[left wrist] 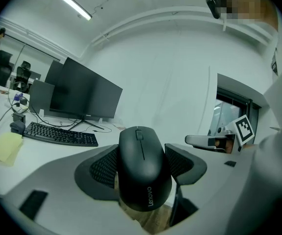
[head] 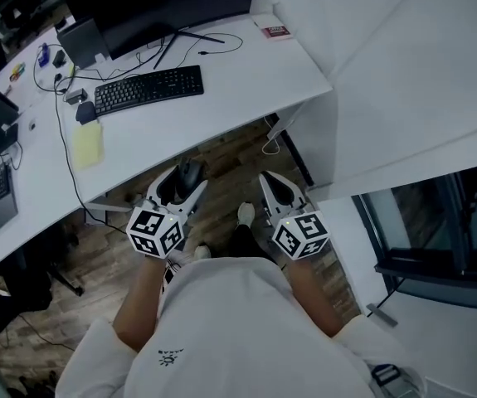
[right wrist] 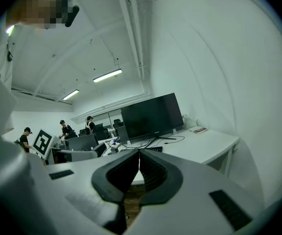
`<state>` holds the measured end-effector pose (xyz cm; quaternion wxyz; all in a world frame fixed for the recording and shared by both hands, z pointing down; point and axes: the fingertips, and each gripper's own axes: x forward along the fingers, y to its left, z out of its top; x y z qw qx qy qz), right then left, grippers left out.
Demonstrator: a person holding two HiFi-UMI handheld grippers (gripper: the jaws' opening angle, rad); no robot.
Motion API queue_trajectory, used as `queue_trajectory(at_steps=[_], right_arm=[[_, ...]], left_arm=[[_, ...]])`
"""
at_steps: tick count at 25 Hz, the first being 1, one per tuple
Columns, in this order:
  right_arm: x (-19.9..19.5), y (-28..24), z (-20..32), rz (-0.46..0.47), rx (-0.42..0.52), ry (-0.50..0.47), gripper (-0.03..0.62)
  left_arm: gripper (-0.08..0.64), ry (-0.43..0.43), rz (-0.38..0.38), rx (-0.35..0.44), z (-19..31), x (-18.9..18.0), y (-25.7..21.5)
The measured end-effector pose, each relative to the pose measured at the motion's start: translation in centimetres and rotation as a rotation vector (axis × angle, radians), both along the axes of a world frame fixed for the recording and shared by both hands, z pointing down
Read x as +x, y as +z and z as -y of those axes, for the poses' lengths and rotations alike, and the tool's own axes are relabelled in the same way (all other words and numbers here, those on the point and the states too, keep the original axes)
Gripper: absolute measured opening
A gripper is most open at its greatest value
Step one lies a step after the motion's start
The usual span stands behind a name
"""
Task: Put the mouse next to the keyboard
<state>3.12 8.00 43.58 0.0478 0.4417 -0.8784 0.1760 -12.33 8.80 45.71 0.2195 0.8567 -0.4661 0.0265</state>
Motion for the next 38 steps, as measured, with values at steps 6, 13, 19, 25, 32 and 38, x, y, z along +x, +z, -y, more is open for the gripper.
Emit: queue_trajectory(at_steps=[6, 13, 19, 25, 32, 38], right_arm=[[1.7, 0.4, 5.5, -0.002, -0.015, -0.049, 0.02], [4.0, 0.2, 11.4, 0.02, -0.022, -0.099, 0.02], [5.7, 0.8, 15.8, 0.018, -0.039, -0.176, 0.02], [7.1, 1.8, 18.9, 0.004, -0.05, -0.261, 0.02], [8.6, 2.9, 21.3, 0.016, -0.069, -0.31, 0.02], [9.2, 3.4, 22.3, 0.022, -0.086, -0.318, 0.02]], left_arm=[[0.299, -0.036, 0.006, -0.011, 5.0, 2.0, 0.2], [0.299, -0.087, 0.029, -0.02, 10.1, 4.1, 0.1], [0.299, -0.18, 0.05, -0.027, 14.3, 5.6, 0.0], [0.299, -0.223, 0.059, -0.037, 17.0, 8.1, 0.4], [0.299, -0.271, 0.081, -0.058, 19.0, 9.6, 1.3], [0.299, -0.285, 0.095, -0.078, 20.1, 10.1, 1.8]])
